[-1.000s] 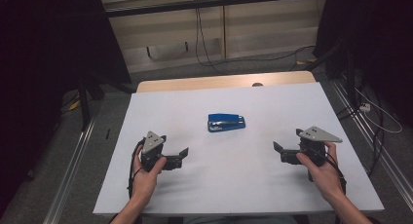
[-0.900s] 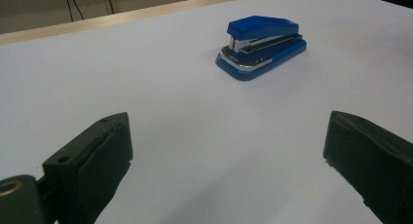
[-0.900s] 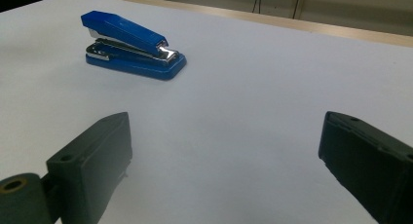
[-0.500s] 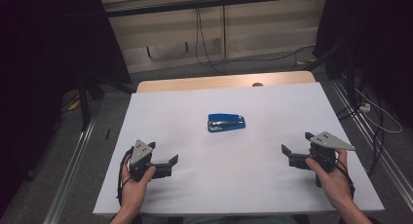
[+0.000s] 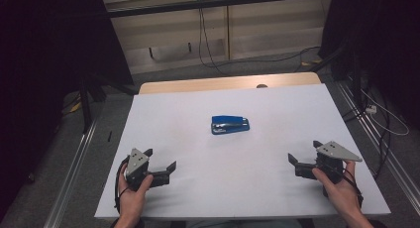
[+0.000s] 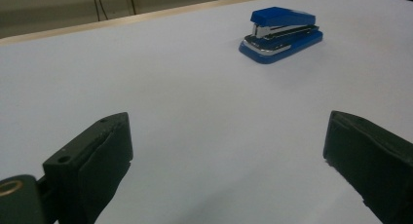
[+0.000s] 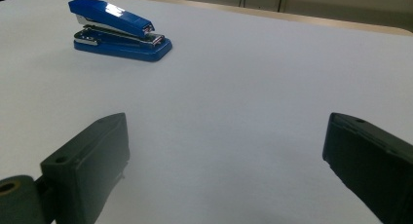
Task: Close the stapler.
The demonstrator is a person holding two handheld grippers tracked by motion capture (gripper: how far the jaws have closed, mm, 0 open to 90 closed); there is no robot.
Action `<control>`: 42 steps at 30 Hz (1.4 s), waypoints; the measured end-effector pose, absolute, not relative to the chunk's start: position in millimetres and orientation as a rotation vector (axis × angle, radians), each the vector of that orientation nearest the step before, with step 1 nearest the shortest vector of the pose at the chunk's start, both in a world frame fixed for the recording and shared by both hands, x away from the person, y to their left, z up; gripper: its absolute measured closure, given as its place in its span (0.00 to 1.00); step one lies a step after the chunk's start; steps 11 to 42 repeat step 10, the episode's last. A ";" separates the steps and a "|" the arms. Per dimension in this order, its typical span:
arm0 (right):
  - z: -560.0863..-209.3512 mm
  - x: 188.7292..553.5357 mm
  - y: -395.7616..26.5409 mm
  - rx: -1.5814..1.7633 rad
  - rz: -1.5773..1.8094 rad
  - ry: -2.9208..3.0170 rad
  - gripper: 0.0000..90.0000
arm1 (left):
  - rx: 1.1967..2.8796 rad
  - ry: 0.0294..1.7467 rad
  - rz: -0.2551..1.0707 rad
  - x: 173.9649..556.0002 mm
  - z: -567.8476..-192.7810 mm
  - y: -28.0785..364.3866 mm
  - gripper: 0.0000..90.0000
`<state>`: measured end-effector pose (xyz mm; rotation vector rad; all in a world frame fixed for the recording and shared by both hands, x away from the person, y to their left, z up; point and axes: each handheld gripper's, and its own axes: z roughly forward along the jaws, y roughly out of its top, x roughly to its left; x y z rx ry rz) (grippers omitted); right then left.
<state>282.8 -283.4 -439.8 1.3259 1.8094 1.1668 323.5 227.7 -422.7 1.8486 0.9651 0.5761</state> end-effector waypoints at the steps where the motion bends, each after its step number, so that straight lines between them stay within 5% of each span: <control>1: -439.6 283.3 -282.7 1.326 1.170 1.806 0.03 | 1.845 0.970 0.568 323.7 -422.9 228.6 0.05; 42: -437.9 286.4 -282.8 1.319 1.190 1.770 0.03 | 1.852 0.963 0.572 325.2 -422.0 229.0 0.05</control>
